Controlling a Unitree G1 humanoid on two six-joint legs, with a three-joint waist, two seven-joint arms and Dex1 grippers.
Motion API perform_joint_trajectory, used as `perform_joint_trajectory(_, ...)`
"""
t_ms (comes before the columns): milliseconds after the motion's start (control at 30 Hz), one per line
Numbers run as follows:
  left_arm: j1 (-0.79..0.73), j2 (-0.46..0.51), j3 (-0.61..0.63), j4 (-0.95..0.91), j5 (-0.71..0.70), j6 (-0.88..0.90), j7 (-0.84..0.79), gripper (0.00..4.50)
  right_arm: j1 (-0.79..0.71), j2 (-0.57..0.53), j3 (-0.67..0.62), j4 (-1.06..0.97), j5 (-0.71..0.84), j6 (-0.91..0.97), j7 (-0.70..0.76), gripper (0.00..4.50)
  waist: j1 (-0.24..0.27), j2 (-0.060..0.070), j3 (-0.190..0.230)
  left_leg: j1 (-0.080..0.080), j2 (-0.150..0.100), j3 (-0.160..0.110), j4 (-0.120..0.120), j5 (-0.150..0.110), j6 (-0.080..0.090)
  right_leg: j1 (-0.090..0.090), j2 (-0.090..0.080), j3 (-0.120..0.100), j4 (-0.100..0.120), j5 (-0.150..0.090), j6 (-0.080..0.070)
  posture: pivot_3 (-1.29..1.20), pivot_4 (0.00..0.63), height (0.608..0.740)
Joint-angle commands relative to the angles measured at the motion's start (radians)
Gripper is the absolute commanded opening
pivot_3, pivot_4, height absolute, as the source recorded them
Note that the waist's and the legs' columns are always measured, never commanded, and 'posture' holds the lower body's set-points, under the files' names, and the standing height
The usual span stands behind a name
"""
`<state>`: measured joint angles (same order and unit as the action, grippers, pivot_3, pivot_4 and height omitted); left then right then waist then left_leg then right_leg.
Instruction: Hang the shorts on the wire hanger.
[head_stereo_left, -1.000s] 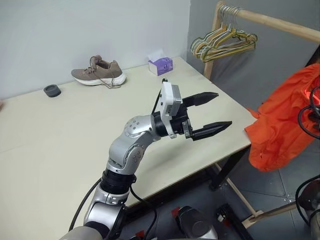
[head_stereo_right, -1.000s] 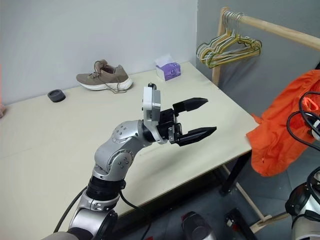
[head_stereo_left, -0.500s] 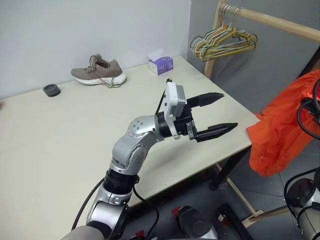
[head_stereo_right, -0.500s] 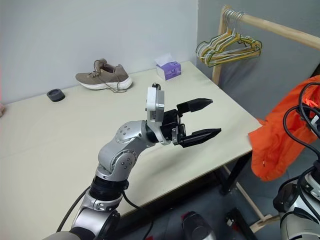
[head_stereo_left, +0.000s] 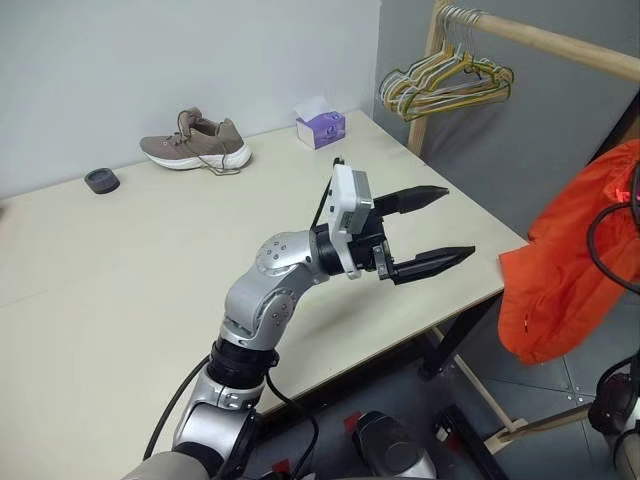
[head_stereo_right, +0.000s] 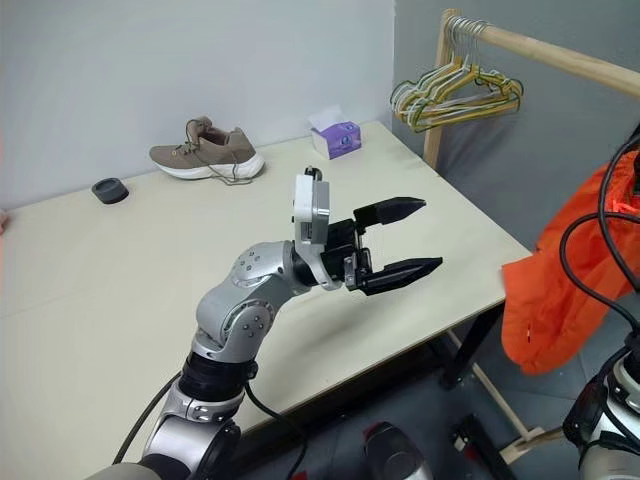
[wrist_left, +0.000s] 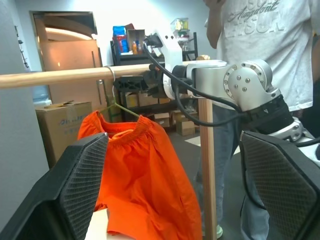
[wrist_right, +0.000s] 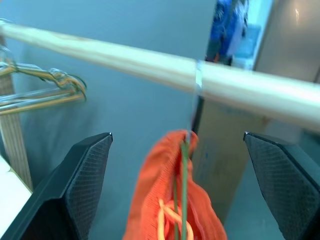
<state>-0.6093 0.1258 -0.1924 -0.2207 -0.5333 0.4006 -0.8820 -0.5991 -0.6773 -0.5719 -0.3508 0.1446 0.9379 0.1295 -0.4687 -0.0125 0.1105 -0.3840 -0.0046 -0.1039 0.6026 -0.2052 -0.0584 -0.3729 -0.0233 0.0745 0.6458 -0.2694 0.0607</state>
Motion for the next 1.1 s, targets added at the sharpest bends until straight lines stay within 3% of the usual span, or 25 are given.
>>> perform_joint_trajectory(33, -0.007, 0.004, 0.016, -0.001, 0.034, -0.04, 0.043, 4.5, 0.043, 0.016, 0.095, -0.069, 0.049, -0.144, 0.103, 4.49, 0.001, 0.0, 0.0, 0.0, 0.0, 0.0, 0.0, 0.0, 0.0, 0.0, 0.0, 0.0, 0.0, 0.0, 0.0, -0.4, 0.078, 0.74)
perform_joint_trajectory(200, 0.037, 0.04, 0.088, 0.006, 0.121, -0.067, 0.188, 4.5, 0.148, 0.083, 0.272, -0.087, 0.098, -0.332, 0.261, 4.49, 0.008, -0.001, 0.001, 0.001, 0.001, -0.001, 0.0, 0.0, 0.0, 0.001, 0.001, 0.0, 0.001, 0.0, 0.0, -0.33, 0.071, 0.74)
perform_joint_trajectory(400, 0.165, 0.118, 0.205, 0.013, 0.308, -0.041, 0.48, 4.5, 0.249, 0.137, 0.457, 0.009, 0.058, -0.59, 0.374, 4.49, 0.064, -0.003, 0.002, 0.001, 0.001, -0.002, -0.002, 0.0, 0.0, 0.0, 0.001, 0.0, 0.001, 0.003, 0.006, -0.23, 0.071, 0.74)
perform_joint_trajectory(567, 0.361, 0.145, 0.368, -0.082, 0.492, 0.035, 0.782, 4.5, 0.212, 0.342, 0.573, 0.263, 0.025, -0.764, 0.33, 4.49, 0.134, -0.006, 0.005, 0.001, 0.002, -0.004, -0.003, 0.0, 0.0, -0.001, 0.002, -0.001, 0.002, 0.004, 0.006, -0.11, 0.078, 0.74)
perform_joint_trajectory(867, 0.474, 0.164, 0.469, -0.129, 0.505, 0.098, 0.846, 4.5, 0.129, 0.487, 0.651, 0.524, 0.005, -0.871, 0.366, 4.49, 0.367, -0.005, 0.024, -0.004, 0.001, -0.006, -0.004, 0.0, 0.0, -0.006, 0.002, -0.003, 0.004, 0.003, 0.004, 0.02, 0.125, 0.74)
perform_joint_trajectory(1100, 0.468, 0.183, 0.472, -0.124, 0.478, 0.112, 0.806, 4.5, 0.068, 0.529, 0.648, 0.648, 0.019, -0.899, 0.391, 4.49, 0.442, -0.006, 0.049, -0.004, 0.002, -0.006, -0.003, 0.0, -0.001, -0.007, 0.001, -0.004, 0.004, 0.005, 0.002, 0.07, 0.17, 0.74)
